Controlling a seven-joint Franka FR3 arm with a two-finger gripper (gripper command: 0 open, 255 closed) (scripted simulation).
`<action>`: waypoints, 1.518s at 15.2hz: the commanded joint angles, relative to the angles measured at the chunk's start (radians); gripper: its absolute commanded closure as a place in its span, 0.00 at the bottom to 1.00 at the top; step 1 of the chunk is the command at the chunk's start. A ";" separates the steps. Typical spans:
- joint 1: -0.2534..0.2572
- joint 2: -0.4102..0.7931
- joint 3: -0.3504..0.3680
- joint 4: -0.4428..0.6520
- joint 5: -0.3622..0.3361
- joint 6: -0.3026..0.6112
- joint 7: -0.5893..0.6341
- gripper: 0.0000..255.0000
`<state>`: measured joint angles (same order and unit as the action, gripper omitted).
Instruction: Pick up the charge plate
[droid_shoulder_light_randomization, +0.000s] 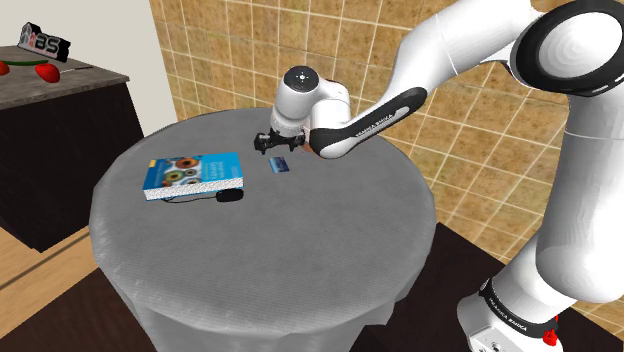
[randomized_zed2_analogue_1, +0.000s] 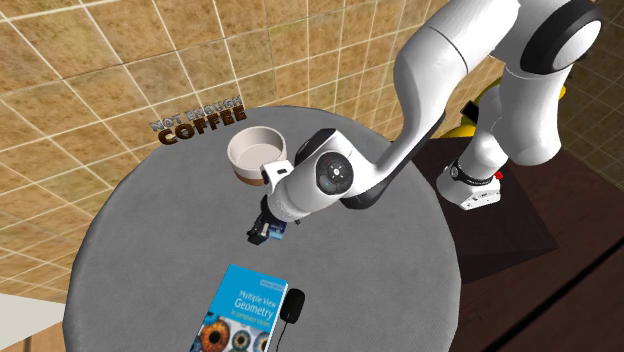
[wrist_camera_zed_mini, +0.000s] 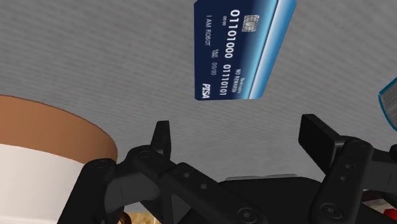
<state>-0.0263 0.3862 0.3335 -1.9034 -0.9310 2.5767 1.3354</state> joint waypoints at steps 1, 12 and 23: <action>0.008 0.017 -0.010 0.003 -0.023 0.010 0.023 0.00; 0.018 0.041 -0.024 0.005 -0.055 0.025 0.055 1.00; -0.011 -0.026 0.017 0.008 0.041 -0.025 -0.040 1.00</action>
<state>-0.0347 0.3676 0.3451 -1.8979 -0.9034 2.5604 1.3071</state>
